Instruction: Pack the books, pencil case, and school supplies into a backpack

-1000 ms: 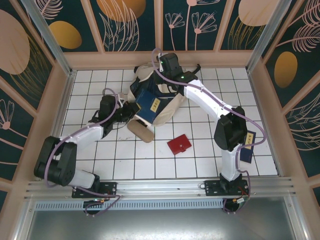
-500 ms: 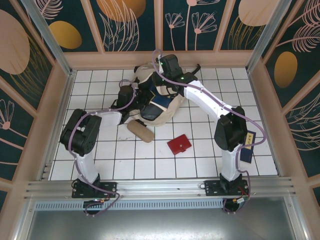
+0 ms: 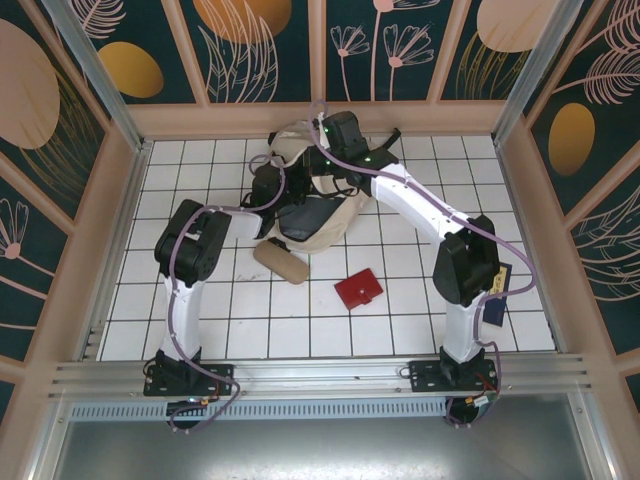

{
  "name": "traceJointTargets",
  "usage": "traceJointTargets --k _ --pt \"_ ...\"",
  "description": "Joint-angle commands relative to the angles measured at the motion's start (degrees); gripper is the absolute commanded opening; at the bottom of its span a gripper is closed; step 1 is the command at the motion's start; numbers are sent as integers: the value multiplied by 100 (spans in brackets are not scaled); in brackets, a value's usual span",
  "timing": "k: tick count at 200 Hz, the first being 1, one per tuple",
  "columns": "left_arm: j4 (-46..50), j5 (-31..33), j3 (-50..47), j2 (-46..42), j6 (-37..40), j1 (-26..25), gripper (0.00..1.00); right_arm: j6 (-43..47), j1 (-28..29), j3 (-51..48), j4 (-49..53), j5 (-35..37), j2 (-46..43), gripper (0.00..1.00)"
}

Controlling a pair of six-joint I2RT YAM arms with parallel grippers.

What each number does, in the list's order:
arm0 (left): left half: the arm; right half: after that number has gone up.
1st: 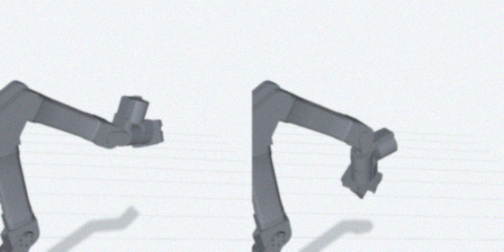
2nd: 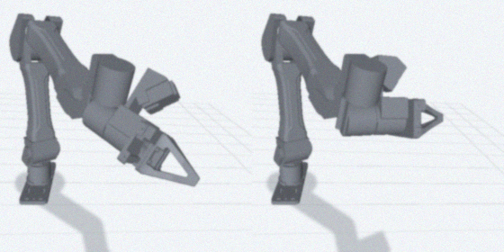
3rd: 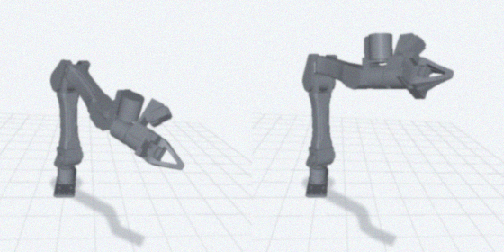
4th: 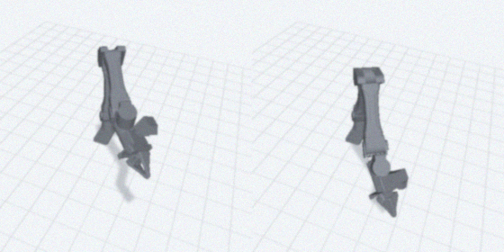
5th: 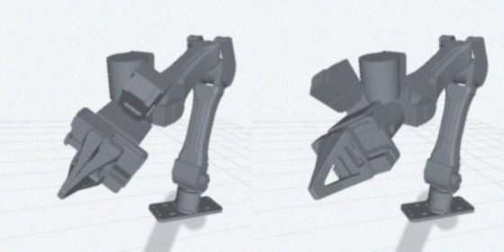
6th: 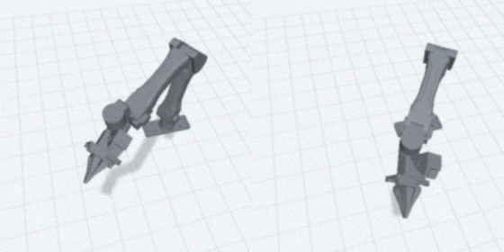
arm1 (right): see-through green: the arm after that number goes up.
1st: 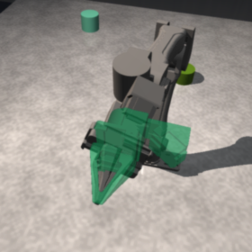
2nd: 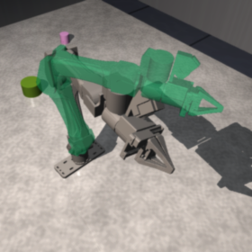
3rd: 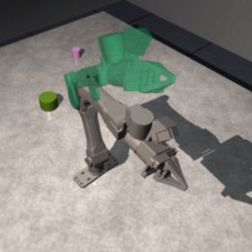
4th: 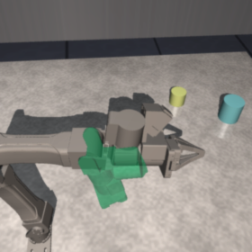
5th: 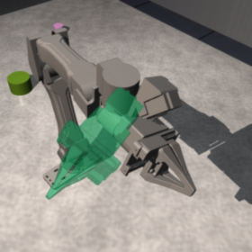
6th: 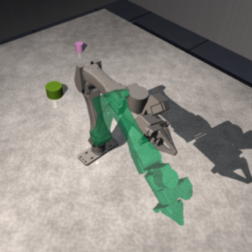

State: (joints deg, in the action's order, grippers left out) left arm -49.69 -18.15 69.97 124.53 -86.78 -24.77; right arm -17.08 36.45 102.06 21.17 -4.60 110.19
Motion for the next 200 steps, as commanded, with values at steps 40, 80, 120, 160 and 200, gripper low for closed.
traceJointTargets --k 40,80,120,160,200 --pt "-337 502 617 492 208 -36 3 -217 94 -318 -516 -314 -543 3" --pt "-429 819 784 818 332 -35 10 -239 91 -462 -500 -213 -561 3" --pt "74 1013 625 517 537 -27 44 -291 51 -506 -508 -90 -573 2" --pt "1399 1121 119 -474 631 -22 62 -491 -118 -547 -513 -54 -529 2" --pt "2153 711 -686 -1355 568 -23 66 -682 -271 -505 -556 -96 -335 2"
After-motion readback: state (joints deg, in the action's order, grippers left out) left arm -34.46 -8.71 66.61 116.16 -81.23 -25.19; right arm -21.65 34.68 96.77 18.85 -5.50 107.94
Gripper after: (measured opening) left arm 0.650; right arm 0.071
